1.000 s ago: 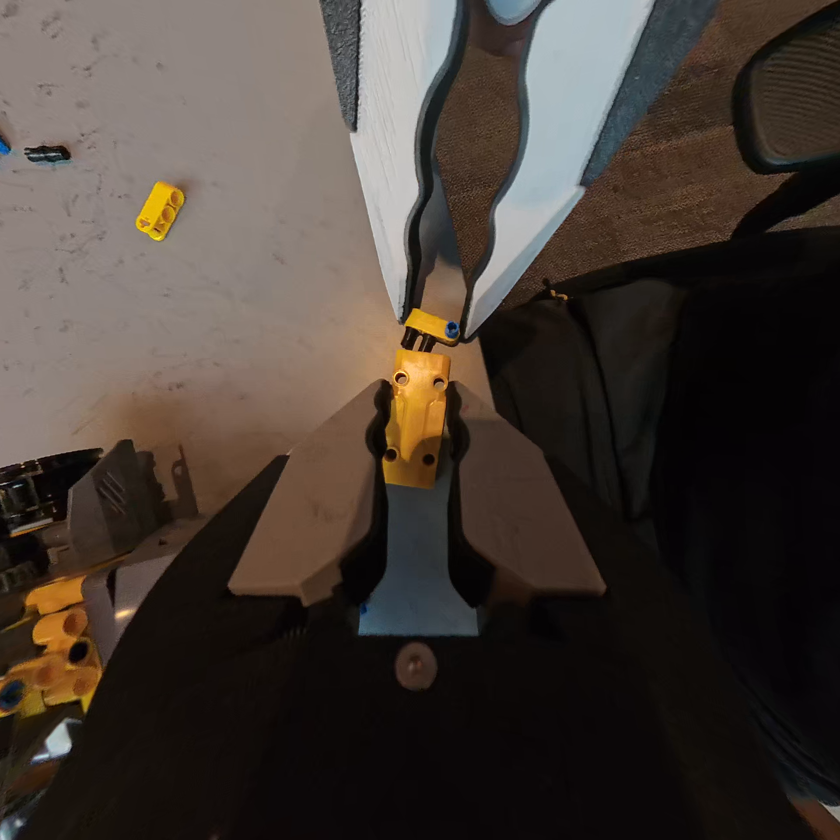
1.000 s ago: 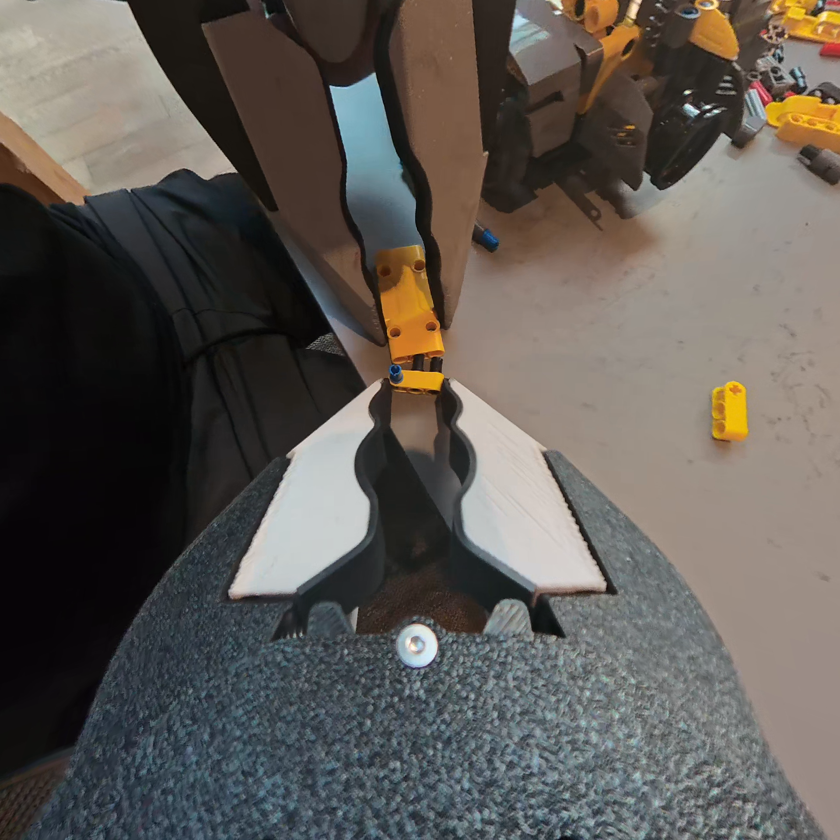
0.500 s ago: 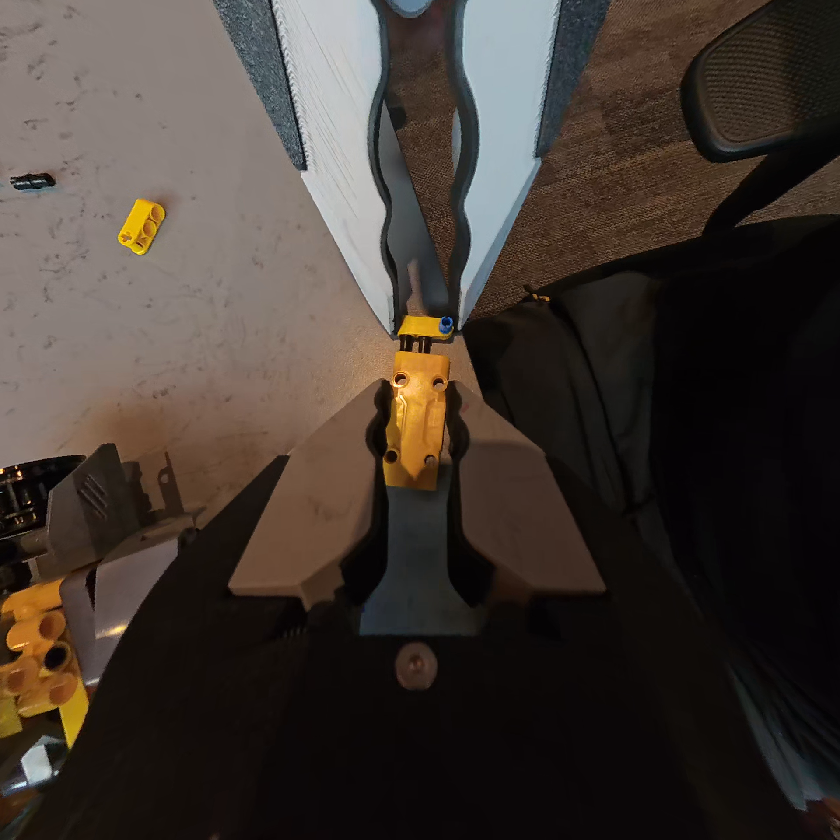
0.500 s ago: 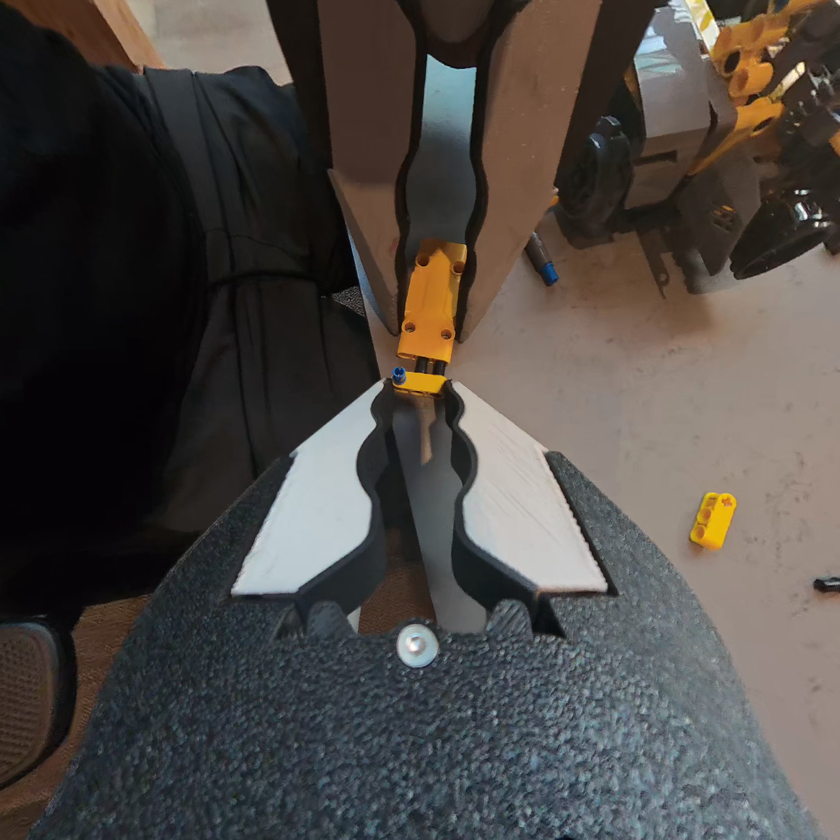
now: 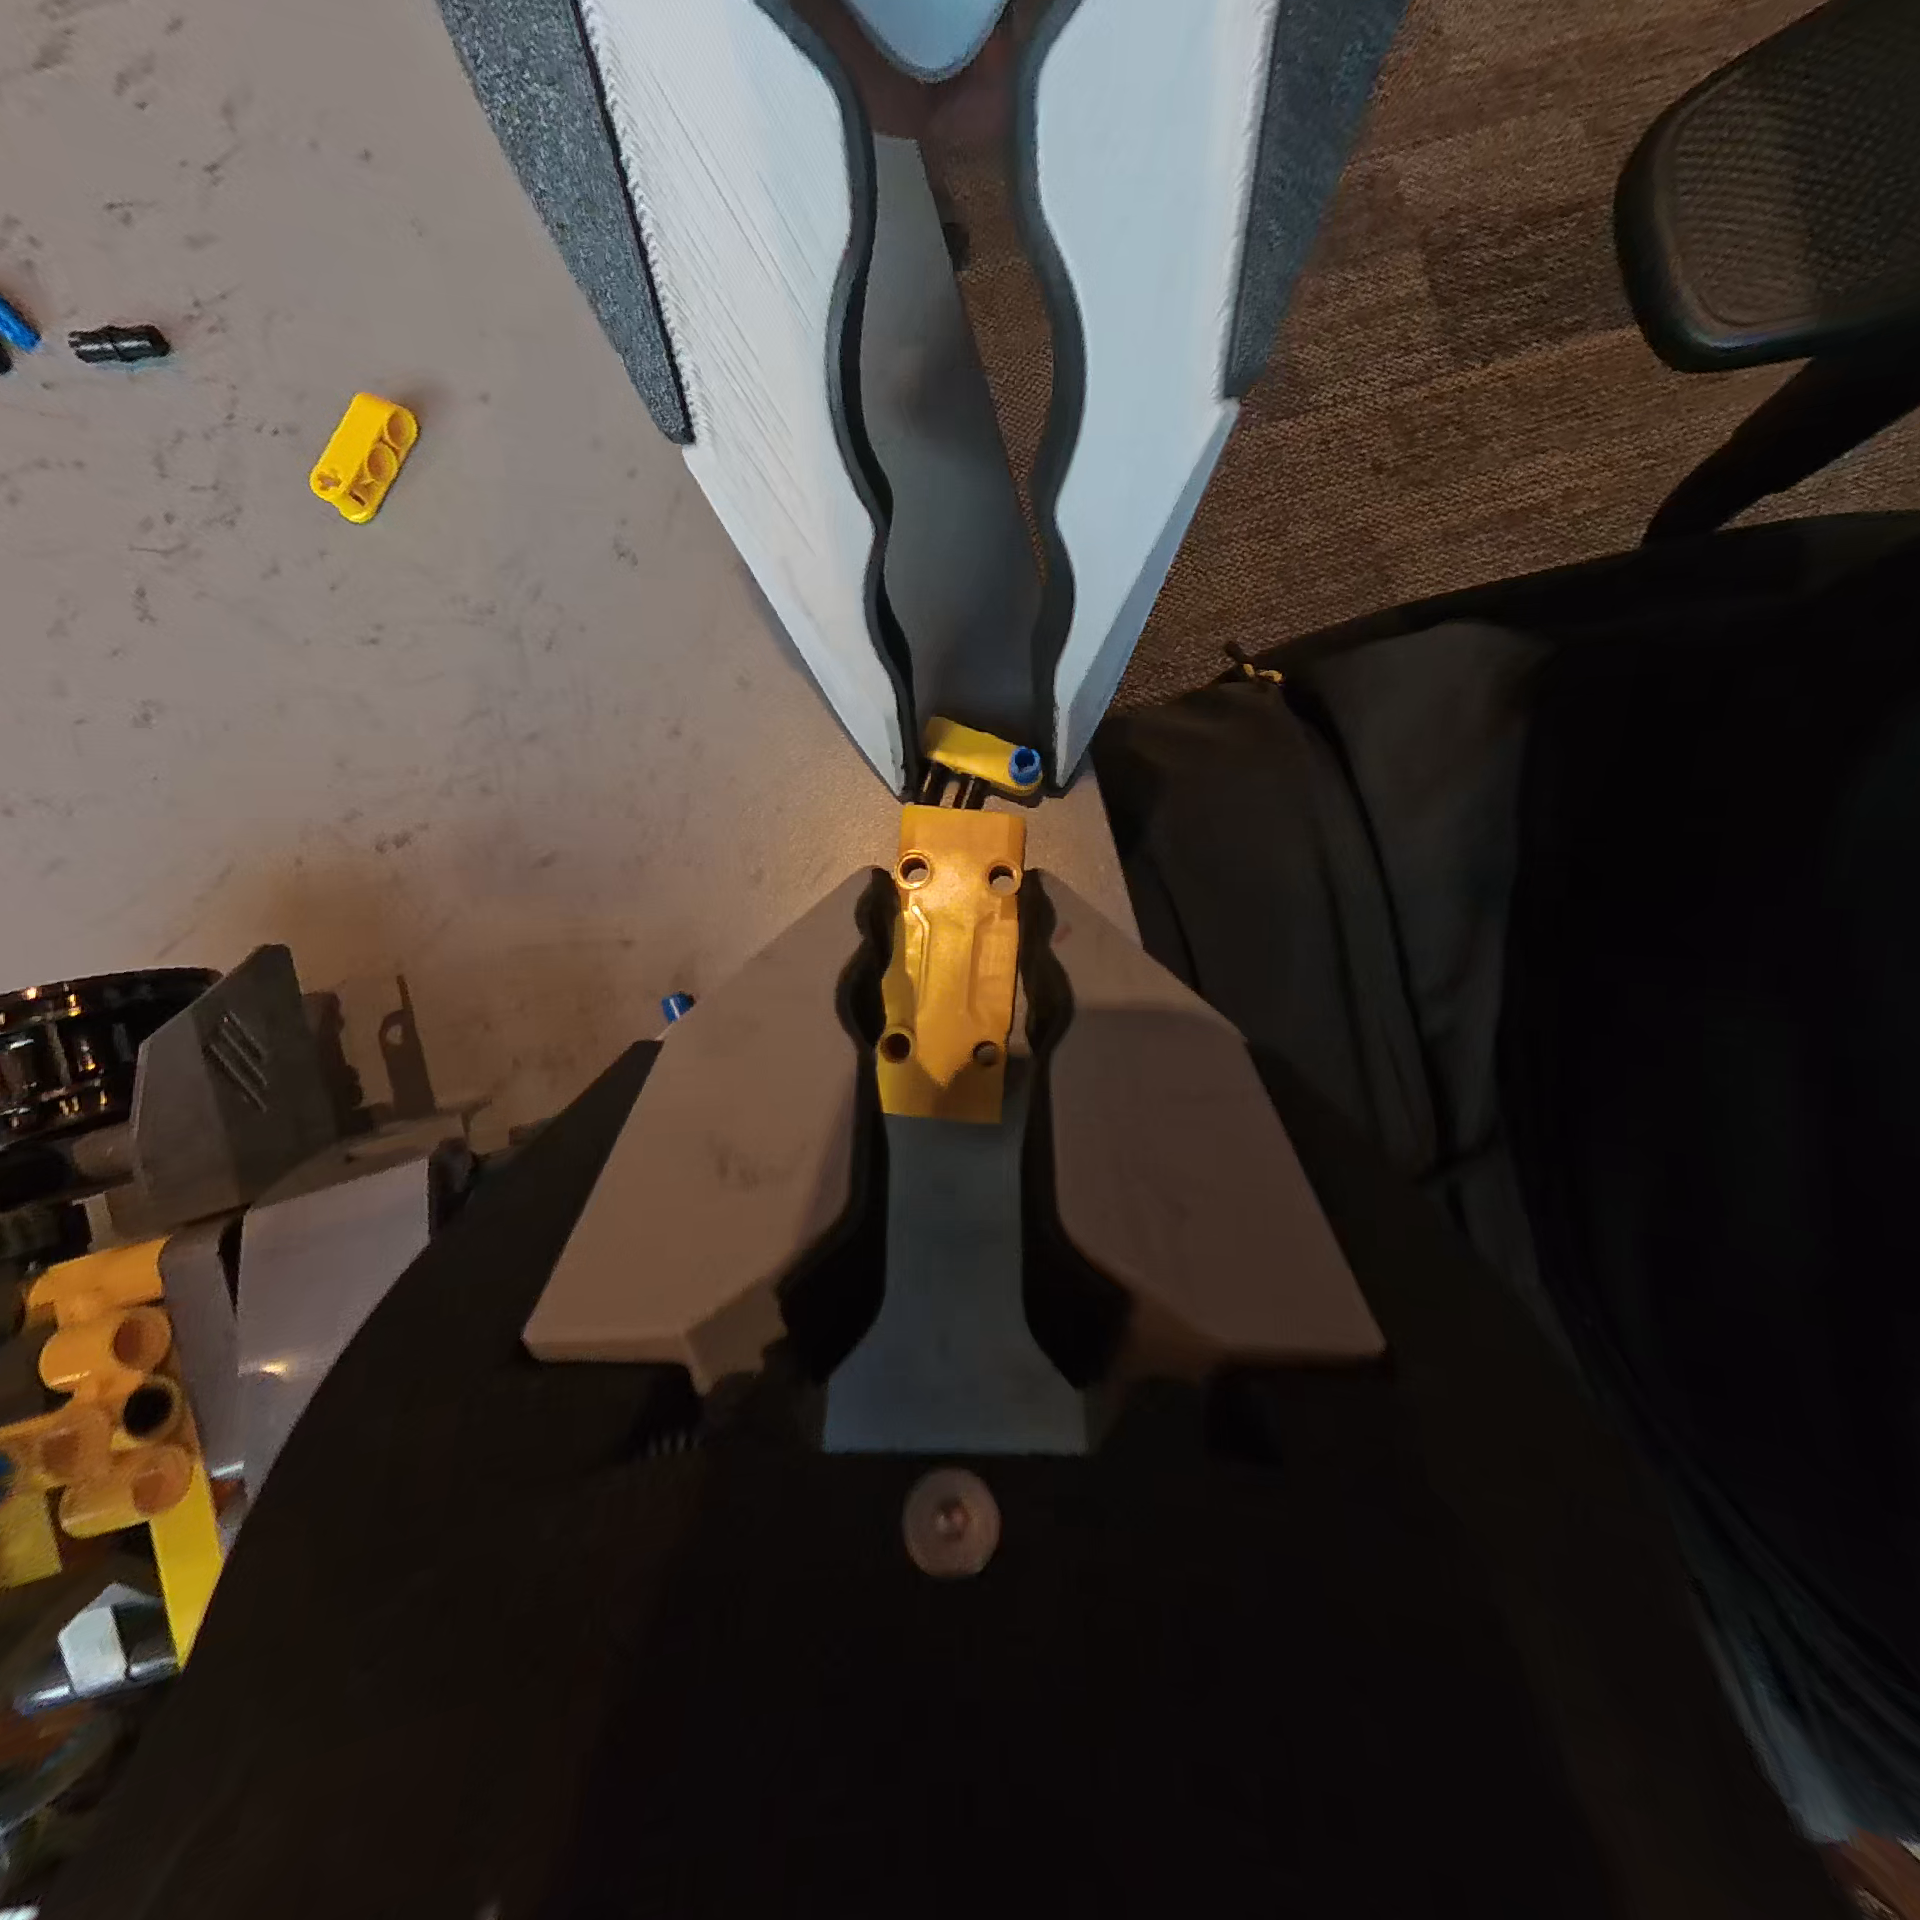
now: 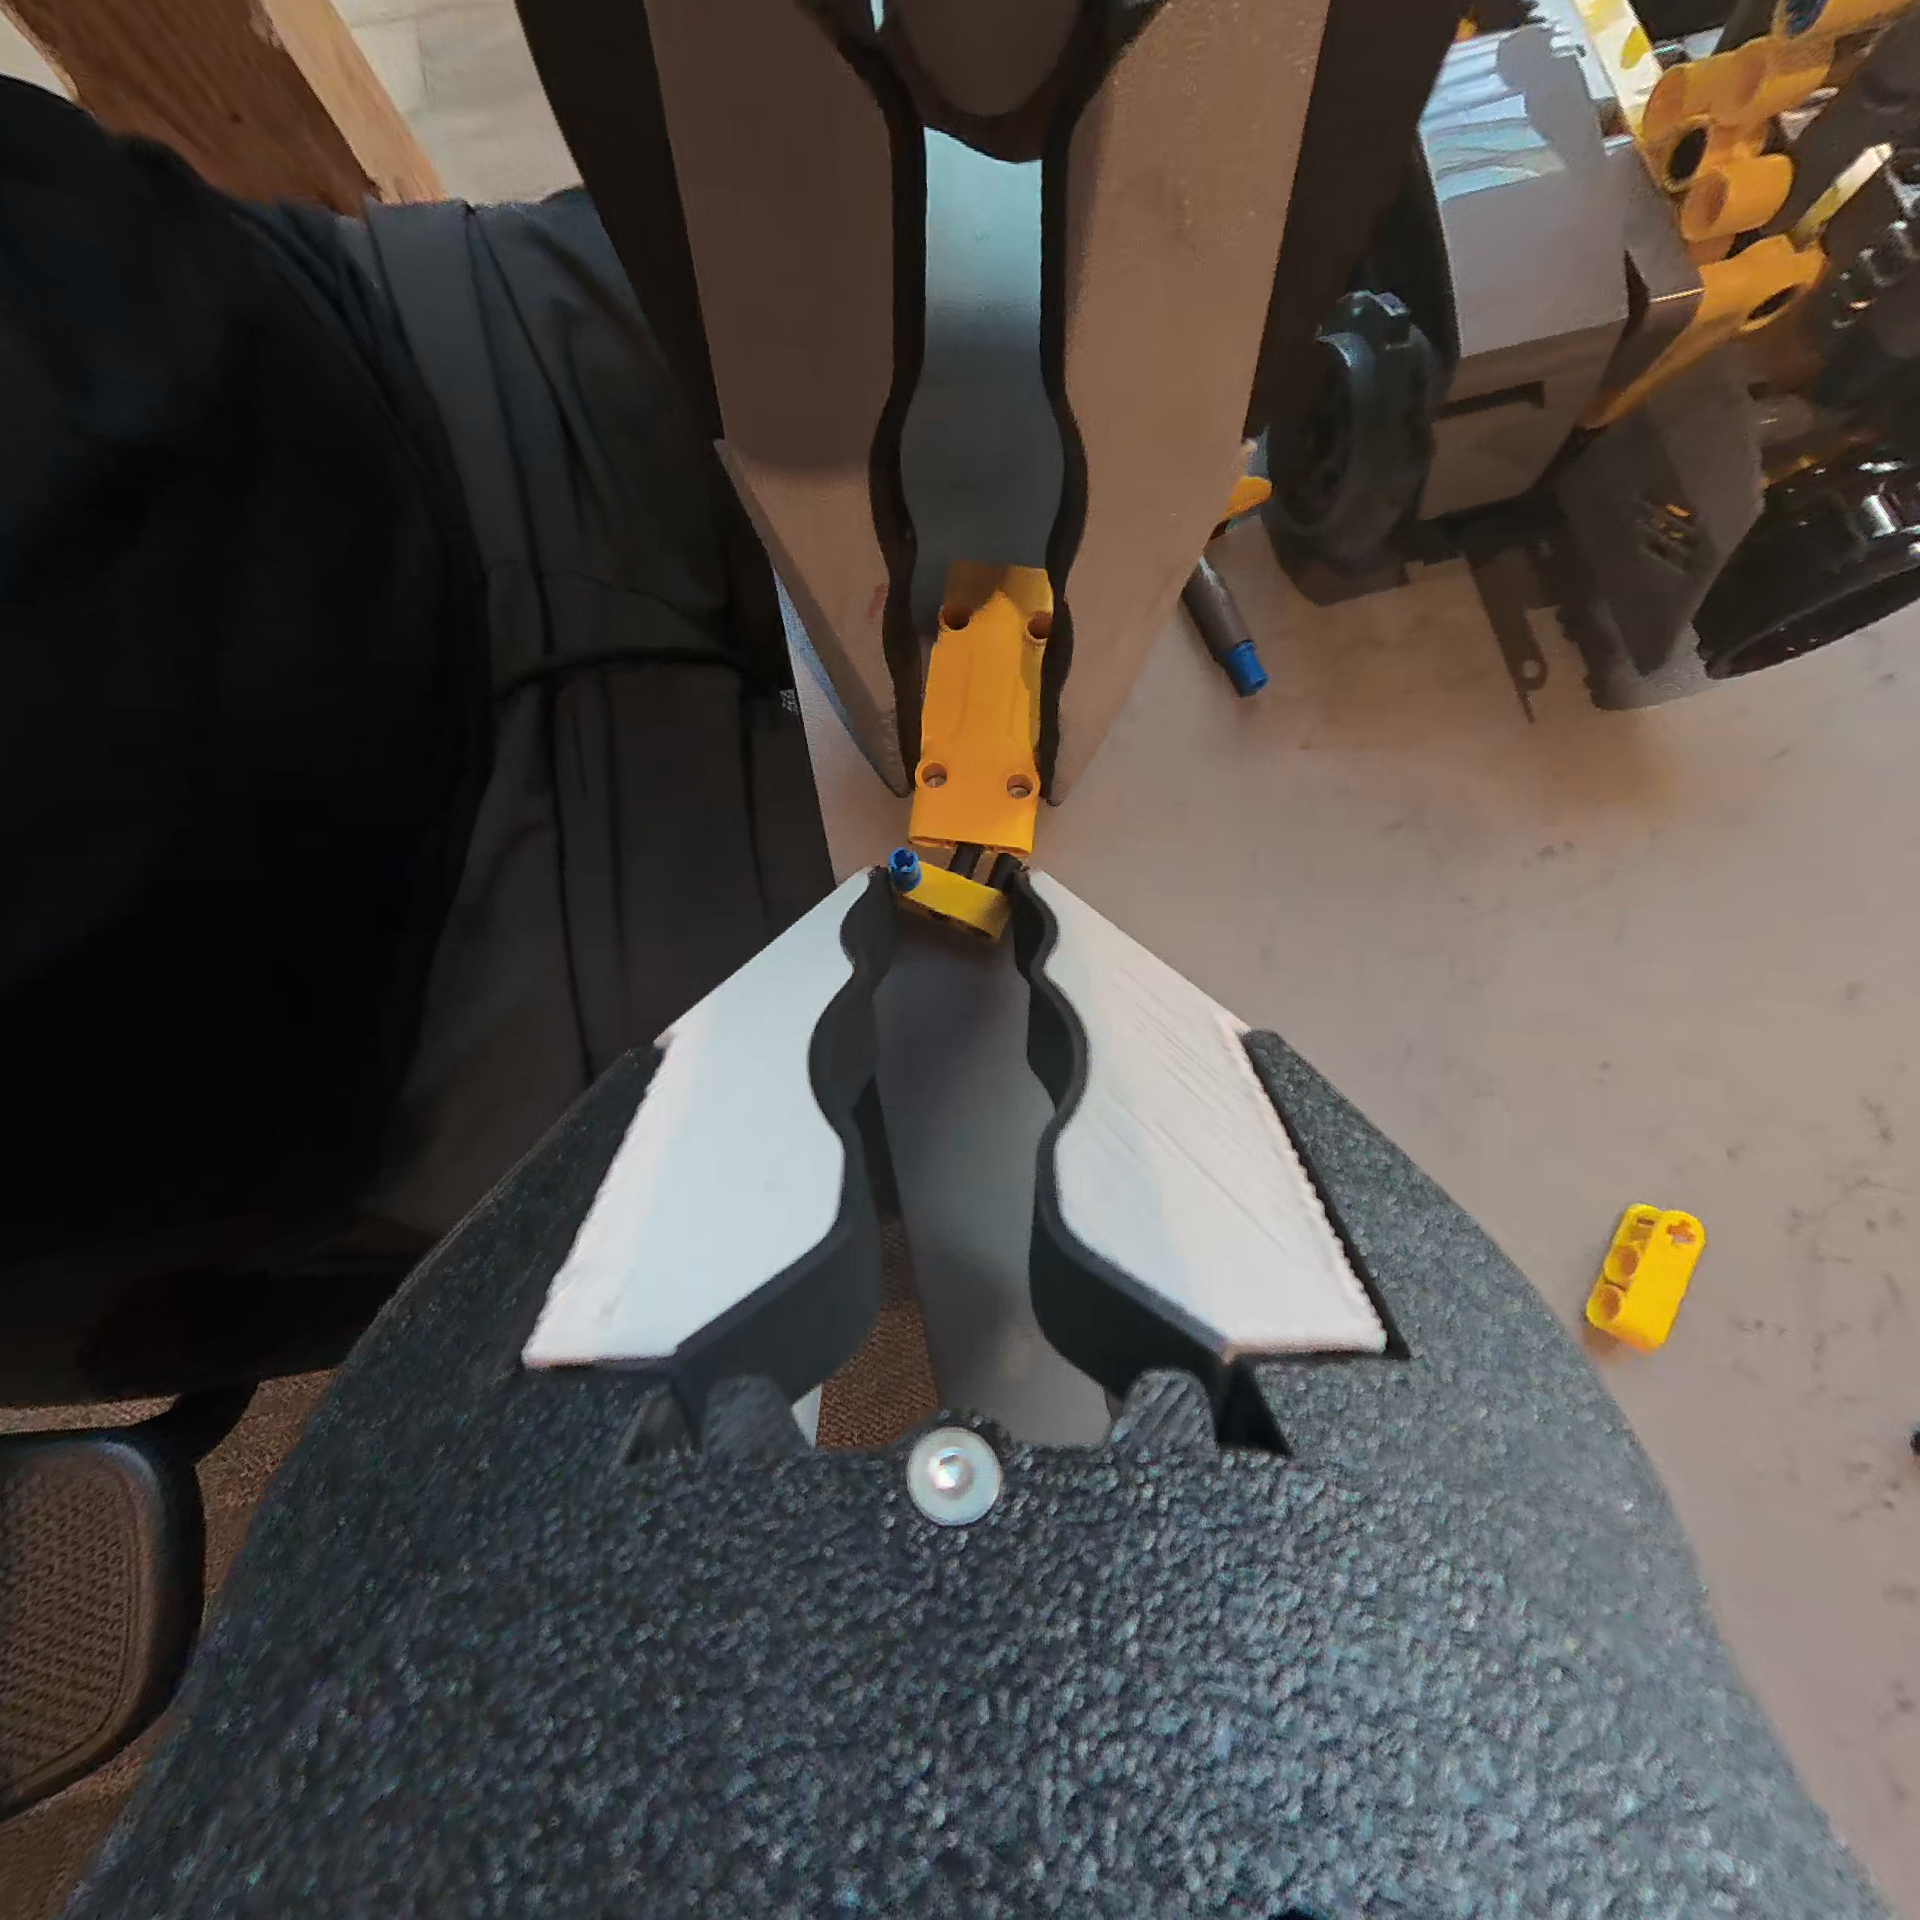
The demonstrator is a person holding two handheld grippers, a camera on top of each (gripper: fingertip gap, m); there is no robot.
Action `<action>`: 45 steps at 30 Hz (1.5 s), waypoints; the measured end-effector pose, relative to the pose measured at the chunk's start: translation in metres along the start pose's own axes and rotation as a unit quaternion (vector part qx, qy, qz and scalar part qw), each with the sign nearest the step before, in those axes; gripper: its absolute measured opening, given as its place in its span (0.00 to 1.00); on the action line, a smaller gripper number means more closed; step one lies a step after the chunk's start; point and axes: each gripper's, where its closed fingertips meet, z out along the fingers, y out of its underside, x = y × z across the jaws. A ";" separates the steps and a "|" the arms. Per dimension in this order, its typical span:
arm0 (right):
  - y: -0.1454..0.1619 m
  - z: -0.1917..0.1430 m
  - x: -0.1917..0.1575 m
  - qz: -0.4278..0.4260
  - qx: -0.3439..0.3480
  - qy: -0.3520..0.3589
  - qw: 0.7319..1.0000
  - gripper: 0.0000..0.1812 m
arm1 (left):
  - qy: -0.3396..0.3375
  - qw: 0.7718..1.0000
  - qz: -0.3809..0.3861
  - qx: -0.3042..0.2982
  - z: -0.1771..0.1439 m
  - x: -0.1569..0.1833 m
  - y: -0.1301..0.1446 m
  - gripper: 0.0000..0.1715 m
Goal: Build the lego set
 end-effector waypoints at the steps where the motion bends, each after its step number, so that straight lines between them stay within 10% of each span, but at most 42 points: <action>1: 0.000 0.000 0.000 0.006 0.005 -0.003 1.000 0.13 | 0.000 1.000 -0.001 0.001 0.000 0.000 0.000 0.13; 21: 0.005 -0.011 -0.008 0.237 0.055 0.155 0.958 0.25 | -0.033 0.998 -0.052 0.022 -0.001 -0.005 0.001 0.13; 45: -0.001 -0.001 0.004 0.242 0.078 0.173 0.951 0.11 | -0.022 0.999 -0.031 0.038 -0.003 0.000 0.003 0.13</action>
